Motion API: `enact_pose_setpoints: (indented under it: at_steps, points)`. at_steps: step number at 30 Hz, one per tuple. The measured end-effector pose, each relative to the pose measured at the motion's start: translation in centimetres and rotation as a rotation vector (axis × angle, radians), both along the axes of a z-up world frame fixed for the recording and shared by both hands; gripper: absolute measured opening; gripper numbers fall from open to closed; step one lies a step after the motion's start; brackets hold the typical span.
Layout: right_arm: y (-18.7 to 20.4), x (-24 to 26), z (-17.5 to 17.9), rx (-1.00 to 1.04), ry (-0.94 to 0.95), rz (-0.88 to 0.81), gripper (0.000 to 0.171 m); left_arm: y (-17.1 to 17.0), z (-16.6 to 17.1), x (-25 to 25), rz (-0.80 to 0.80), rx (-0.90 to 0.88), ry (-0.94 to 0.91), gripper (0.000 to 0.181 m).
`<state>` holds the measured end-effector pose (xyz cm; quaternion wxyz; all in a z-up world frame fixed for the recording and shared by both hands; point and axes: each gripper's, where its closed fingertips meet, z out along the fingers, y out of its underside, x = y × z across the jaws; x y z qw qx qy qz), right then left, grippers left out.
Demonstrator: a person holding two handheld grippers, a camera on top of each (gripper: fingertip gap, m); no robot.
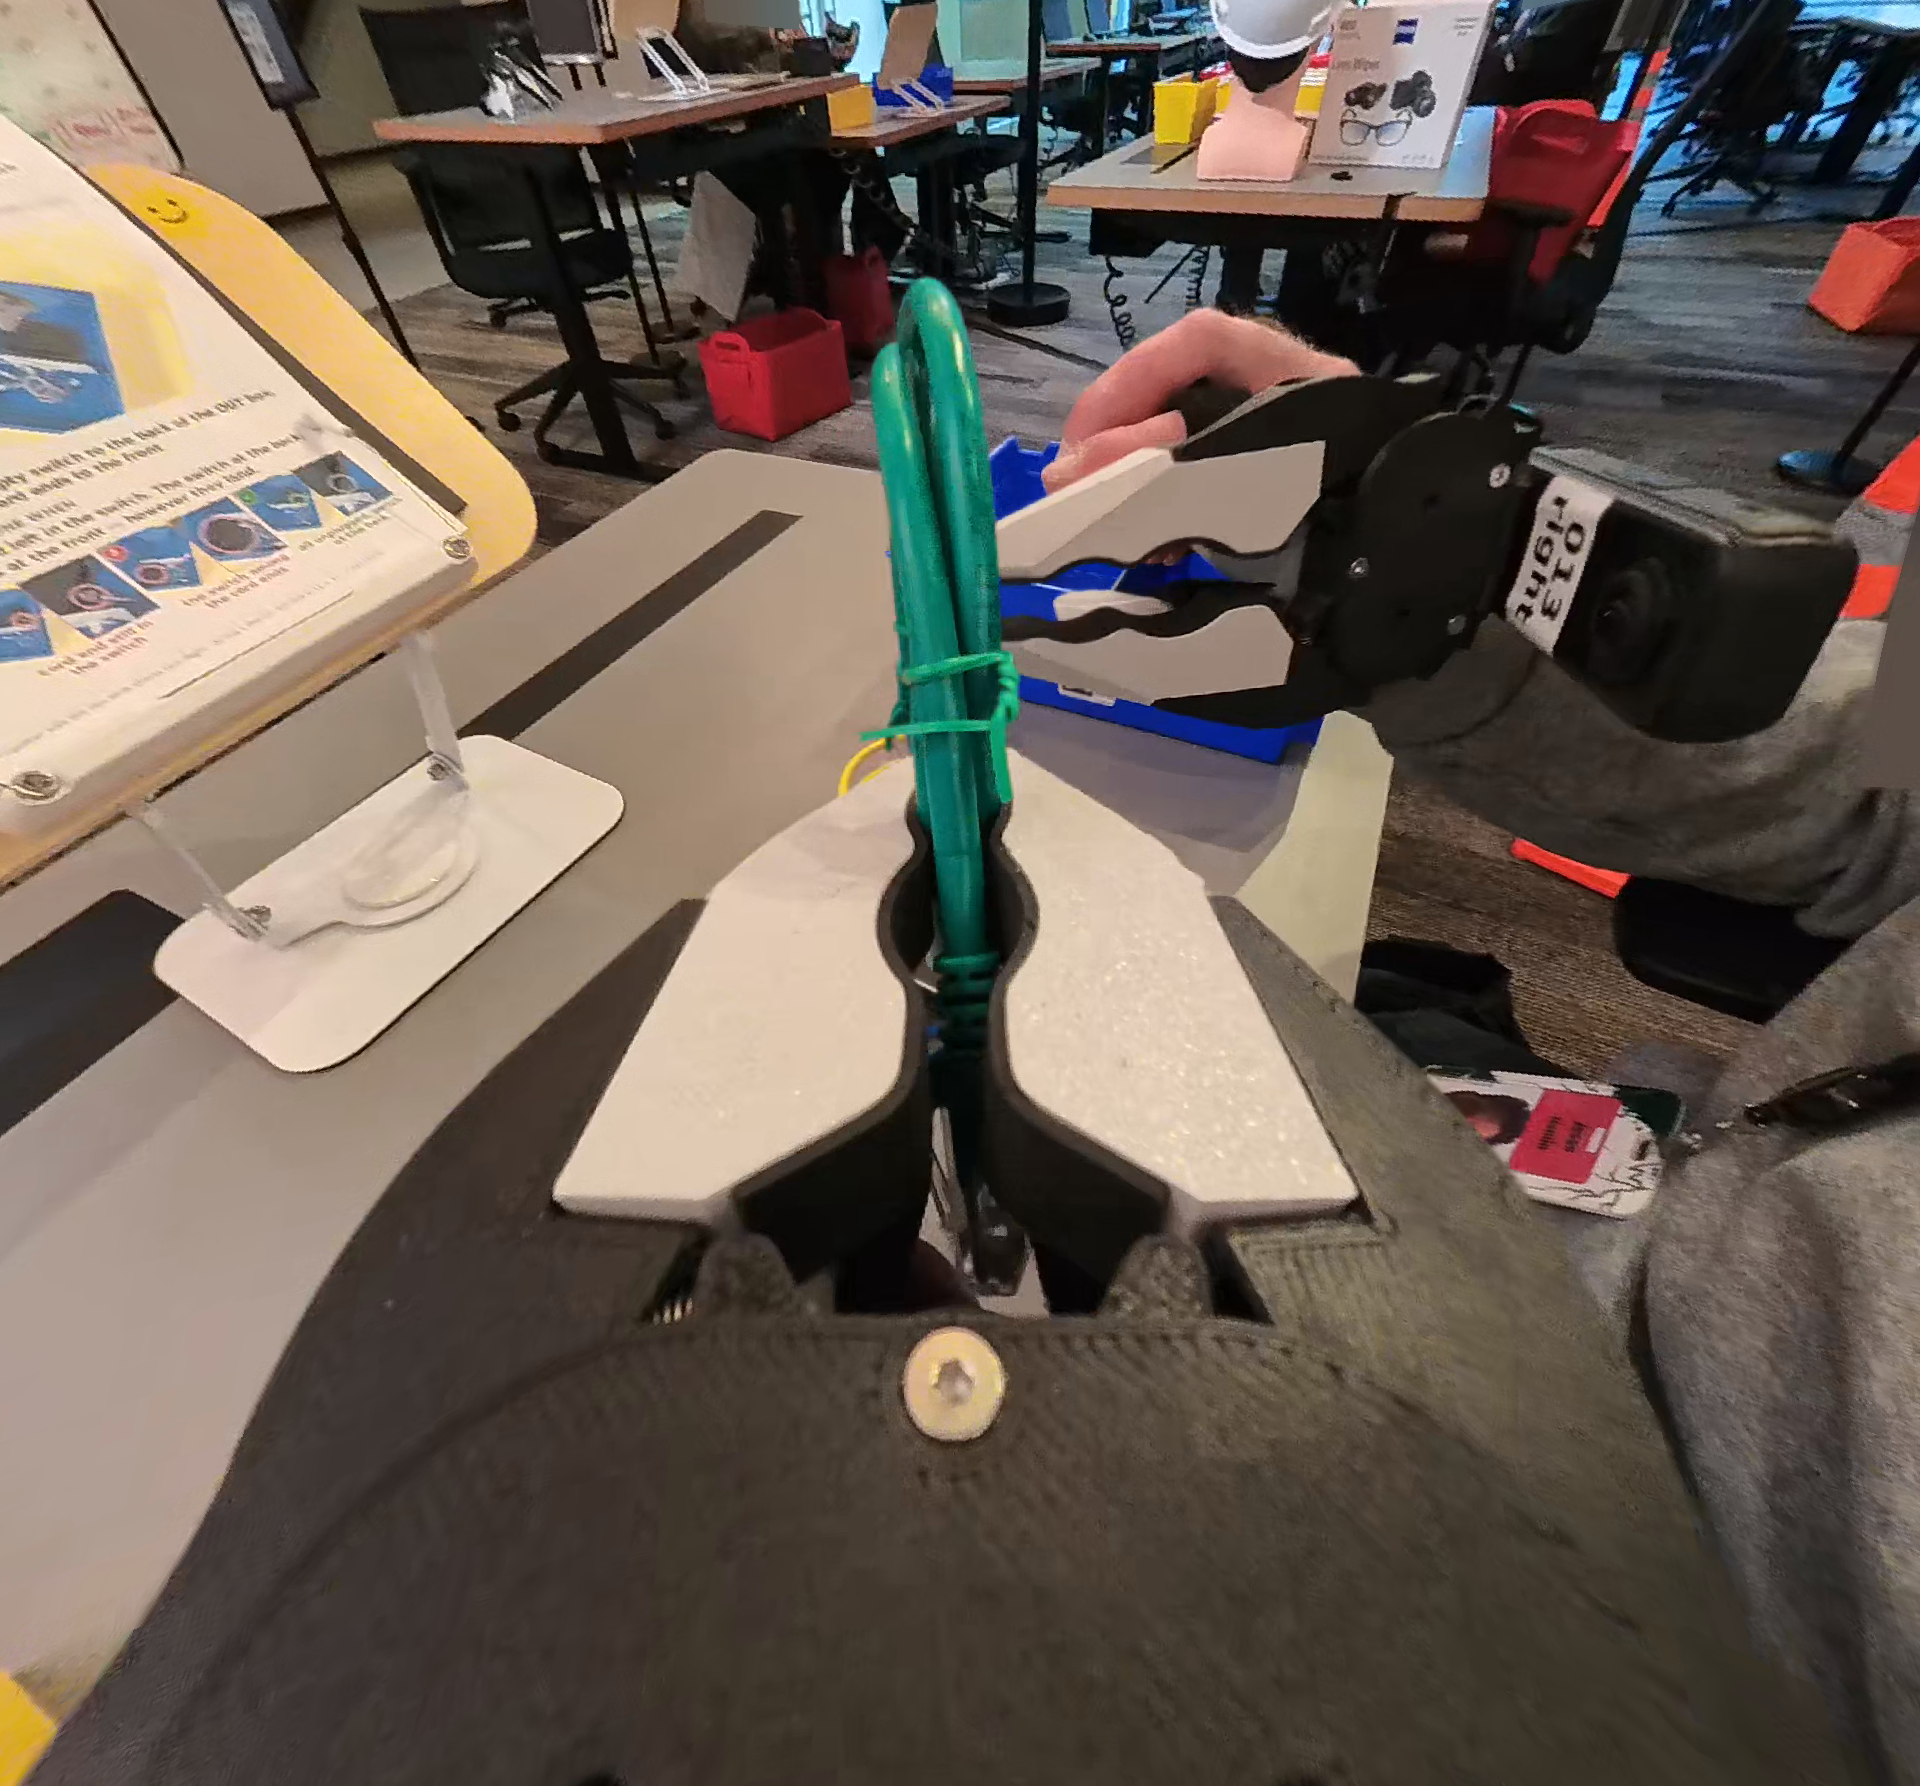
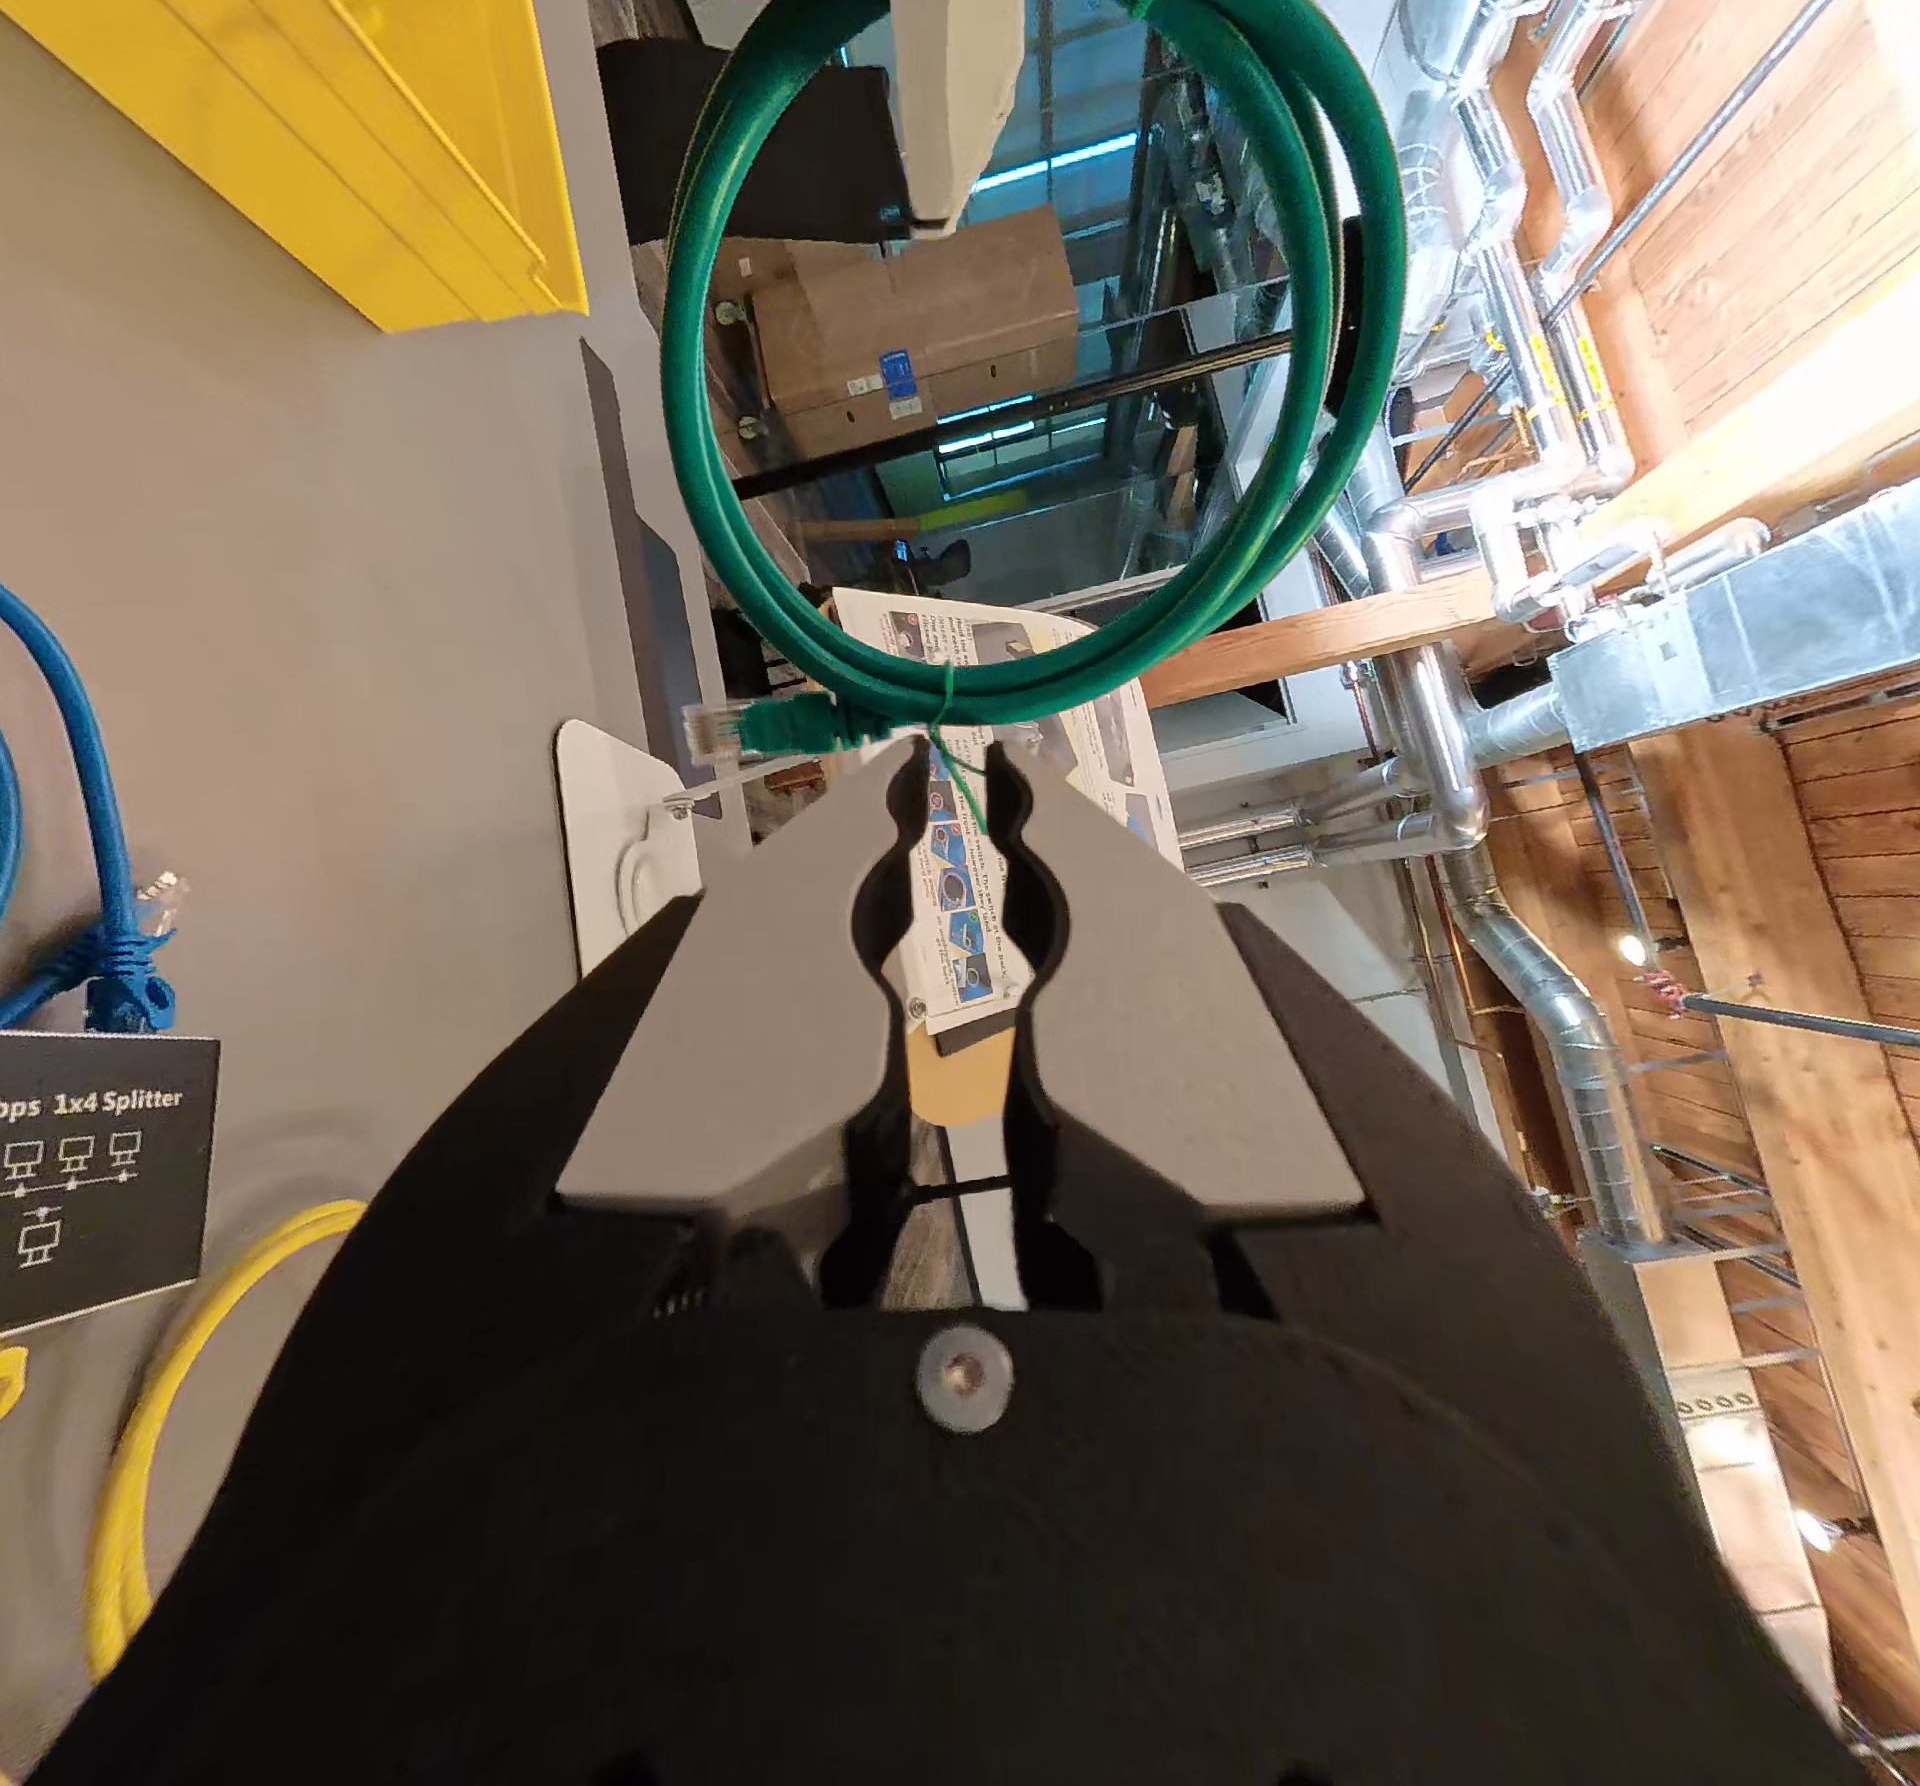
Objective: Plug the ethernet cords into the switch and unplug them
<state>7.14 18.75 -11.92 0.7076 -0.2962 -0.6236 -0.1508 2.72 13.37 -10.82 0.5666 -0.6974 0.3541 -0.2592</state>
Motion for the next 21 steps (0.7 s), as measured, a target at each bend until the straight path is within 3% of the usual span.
enact_pose_setpoints:
  at_steps: [7, 11, 16, 21]
  points:
    - [-0.1, -0.3, -0.6, -0.100, -0.012, 0.020, 0.000, -0.3, 0.4, 0.0, -0.020, -0.012, -0.024, 0.003]
    - [-0.2, -0.2, 0.1, -0.337, 0.116, 0.092, 0.000, 0.0, 0.9, -0.3, 0.006, 0.015, -0.051, 0.003]
    - [-0.4, -0.4, 1.1, -0.885, 0.366, 0.275, 0.000, 0.8, 1.5, -0.9, 0.099, 0.162, -0.012, 0.003]
    - [-1.7, -0.6, 2.6, -1.649, 0.646, 0.703, 0.000, 1.5, 2.5, -2.2, 0.214, 0.334, 0.029, 0.004]
